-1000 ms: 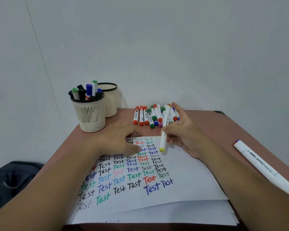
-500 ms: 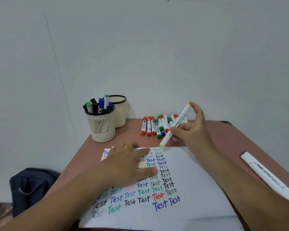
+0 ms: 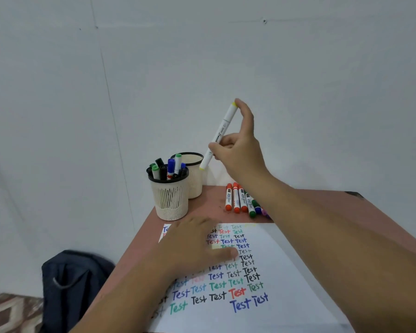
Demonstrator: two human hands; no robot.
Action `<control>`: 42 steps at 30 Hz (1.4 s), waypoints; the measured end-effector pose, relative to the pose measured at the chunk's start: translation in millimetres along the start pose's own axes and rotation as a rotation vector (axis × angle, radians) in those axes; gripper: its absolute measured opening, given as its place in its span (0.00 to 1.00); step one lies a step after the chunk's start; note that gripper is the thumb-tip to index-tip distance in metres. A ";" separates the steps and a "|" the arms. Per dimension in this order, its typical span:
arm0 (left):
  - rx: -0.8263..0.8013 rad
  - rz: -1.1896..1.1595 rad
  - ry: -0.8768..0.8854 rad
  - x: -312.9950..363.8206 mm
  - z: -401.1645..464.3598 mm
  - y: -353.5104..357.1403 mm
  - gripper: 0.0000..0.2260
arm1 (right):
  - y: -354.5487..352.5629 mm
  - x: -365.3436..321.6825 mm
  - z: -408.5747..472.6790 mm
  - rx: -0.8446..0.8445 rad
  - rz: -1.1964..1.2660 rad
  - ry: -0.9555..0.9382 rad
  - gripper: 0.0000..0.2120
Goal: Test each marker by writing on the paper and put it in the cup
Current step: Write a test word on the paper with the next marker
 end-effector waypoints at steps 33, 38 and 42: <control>0.091 -0.145 0.061 -25.9 7.0 -6.5 0.34 | 40.7 117.6 -14.1 -0.663 -0.695 0.133 0.20; 0.118 -0.152 0.057 -27.4 7.1 -6.8 0.33 | 40.6 140.2 -40.0 -0.871 -1.102 -0.005 0.17; 0.148 -0.111 0.033 -28.9 5.4 -9.8 0.34 | 47.3 129.7 -52.3 -0.820 -1.210 -0.218 0.12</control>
Point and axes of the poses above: each hand's wrist, its own z-axis towards the middle knuckle, its own y-axis out of the palm, x = y × z, the point moved 9 cm from there along z, towards the middle knuckle, and after that the axes turned 2 degrees about x, right-handed, at the moved point
